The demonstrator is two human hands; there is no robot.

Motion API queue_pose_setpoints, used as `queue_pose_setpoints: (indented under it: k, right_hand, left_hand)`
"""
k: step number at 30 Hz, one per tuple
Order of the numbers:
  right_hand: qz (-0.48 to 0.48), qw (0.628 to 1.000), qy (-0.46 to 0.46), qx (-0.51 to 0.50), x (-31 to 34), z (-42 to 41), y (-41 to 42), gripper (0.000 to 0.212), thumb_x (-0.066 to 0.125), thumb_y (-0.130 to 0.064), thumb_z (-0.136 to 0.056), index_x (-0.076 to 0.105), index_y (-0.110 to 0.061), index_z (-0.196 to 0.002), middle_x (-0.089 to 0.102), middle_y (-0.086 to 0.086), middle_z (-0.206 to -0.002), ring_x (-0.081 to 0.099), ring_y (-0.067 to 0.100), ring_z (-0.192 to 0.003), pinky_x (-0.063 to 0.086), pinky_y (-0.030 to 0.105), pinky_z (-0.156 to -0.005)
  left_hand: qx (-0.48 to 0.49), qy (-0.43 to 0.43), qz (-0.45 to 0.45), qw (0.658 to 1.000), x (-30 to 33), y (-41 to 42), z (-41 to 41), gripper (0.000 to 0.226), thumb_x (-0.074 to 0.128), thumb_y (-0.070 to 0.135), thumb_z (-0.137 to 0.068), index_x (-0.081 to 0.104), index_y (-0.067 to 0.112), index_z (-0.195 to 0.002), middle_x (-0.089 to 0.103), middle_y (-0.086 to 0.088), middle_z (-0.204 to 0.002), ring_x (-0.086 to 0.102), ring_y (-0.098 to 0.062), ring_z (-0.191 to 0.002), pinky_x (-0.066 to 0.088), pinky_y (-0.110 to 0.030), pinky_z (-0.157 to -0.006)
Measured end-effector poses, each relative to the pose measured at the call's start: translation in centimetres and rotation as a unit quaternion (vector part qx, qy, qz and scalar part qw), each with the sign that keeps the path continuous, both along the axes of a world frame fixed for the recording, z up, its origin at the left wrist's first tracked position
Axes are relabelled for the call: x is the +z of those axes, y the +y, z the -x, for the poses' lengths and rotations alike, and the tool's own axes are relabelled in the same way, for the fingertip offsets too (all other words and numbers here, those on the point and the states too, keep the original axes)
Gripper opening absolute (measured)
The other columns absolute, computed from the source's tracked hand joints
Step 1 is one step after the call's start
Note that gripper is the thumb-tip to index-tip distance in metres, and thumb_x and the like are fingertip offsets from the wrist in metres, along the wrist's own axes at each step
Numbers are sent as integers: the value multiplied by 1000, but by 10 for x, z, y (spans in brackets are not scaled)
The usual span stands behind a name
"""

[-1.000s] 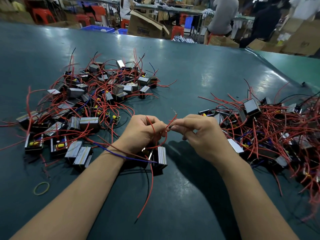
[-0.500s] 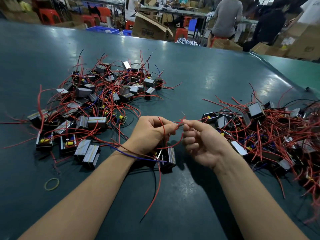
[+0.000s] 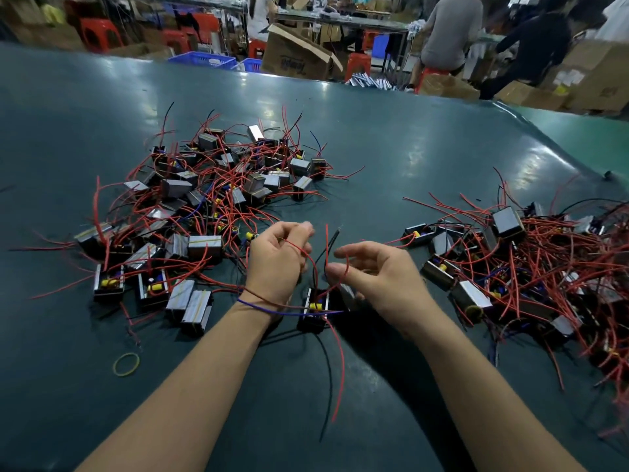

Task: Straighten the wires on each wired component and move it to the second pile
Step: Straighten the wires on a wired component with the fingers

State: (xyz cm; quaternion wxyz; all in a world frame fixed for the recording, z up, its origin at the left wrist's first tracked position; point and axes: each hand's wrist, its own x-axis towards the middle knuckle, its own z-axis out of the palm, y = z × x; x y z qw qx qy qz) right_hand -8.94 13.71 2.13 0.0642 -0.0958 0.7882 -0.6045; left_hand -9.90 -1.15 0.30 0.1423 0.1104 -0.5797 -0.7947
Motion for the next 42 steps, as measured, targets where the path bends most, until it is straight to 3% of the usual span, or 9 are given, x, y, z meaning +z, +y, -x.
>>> queue_pose_setpoints:
  k: [4, 10, 14, 17, 22, 27, 33, 38, 42]
  right_hand:
    - [-28, 999, 42, 1, -4, 3, 0, 21, 71, -5, -85, 69, -22, -98, 66, 1, -75, 57, 15, -64, 45, 24, -59]
    - [-83, 994, 71, 15, -7, 1, 0, 33, 81, -25, -77, 67, -22, -106, 66, -7, -74, 50, 4, -54, 44, 19, -58]
    - [-40, 998, 45, 12, -10, 1, -4, 46, 77, -15, -82, 59, -16, -124, 71, -6, -72, 63, 19, -64, 50, 27, -68]
    - [-22, 998, 54, 15, -8, 1, -1, 20, 69, -11, -88, 60, -24, -101, 72, -5, -69, 61, 10, -60, 46, 23, -61]
    - [-64, 989, 128, -26, -11, -1, 4, 12, 65, -15, -90, 58, -23, -86, 62, -11, -69, 47, 20, -52, 40, 30, -50]
    - [-13, 982, 177, -64, -8, 0, 4, 14, 68, -16, -90, 63, -19, -78, 56, -7, -66, 48, 10, -57, 40, 23, -57]
    - [84, 988, 133, 0, -4, -3, 4, 36, 61, 5, -89, 62, -26, -107, 61, -1, -86, 60, 12, -73, 50, 27, -66]
    - [217, 975, 54, -11, 0, -6, 2, 6, 62, -9, -92, 59, -12, -88, 65, 0, -72, 56, 8, -46, 45, 20, -39]
    - [240, 970, 28, -3, 1, -5, 2, 7, 61, -6, -92, 61, -11, -88, 70, 6, -80, 65, 17, -55, 56, 27, -47]
  left_hand:
    - [-41, 9, -79, 996, 8, -6, -7, 39, 41, 13, -97, 53, 7, -60, 45, -5, -45, 28, -11, -30, 20, -19, -41]
    - [-214, 55, -62, 973, 15, -14, -26, 27, 32, 4, -50, 49, -1, -70, 57, -13, -62, 43, -17, -46, 18, -26, -47]
    - [-261, 50, -17, 964, 12, -15, -26, 24, 47, 4, -59, 69, 9, -67, 57, -19, -72, 38, -25, -58, 14, -25, -46]
    - [-276, 55, -3, 959, 7, -16, -25, 15, 61, 9, -71, 75, 11, -73, 67, -16, -70, 51, -22, -54, 30, -16, -47]
    - [-199, 76, 59, 975, 3, -7, -24, 19, 65, 23, -86, 74, 11, -97, 70, -12, -70, 41, -7, -41, 31, -16, -41]
    - [-134, 47, 42, 989, 2, -3, -22, 18, 72, 26, -73, 79, 15, -85, 68, -10, -62, 41, -9, -36, 33, -16, -37]
    - [-127, 58, 72, 988, 2, 2, -22, 15, 70, 26, -74, 78, 17, -83, 68, 0, -60, 46, -6, -40, 39, -16, -42]
    - [-112, 140, 201, 963, 0, 6, -25, 20, 71, 11, -81, 73, 13, -101, 67, 15, -62, 54, 6, -55, 41, -9, -56]
    - [-33, 210, 330, 920, -1, 8, -26, 16, 73, 10, -81, 75, 5, -96, 67, 2, -77, 61, -2, -70, 46, -13, -66]
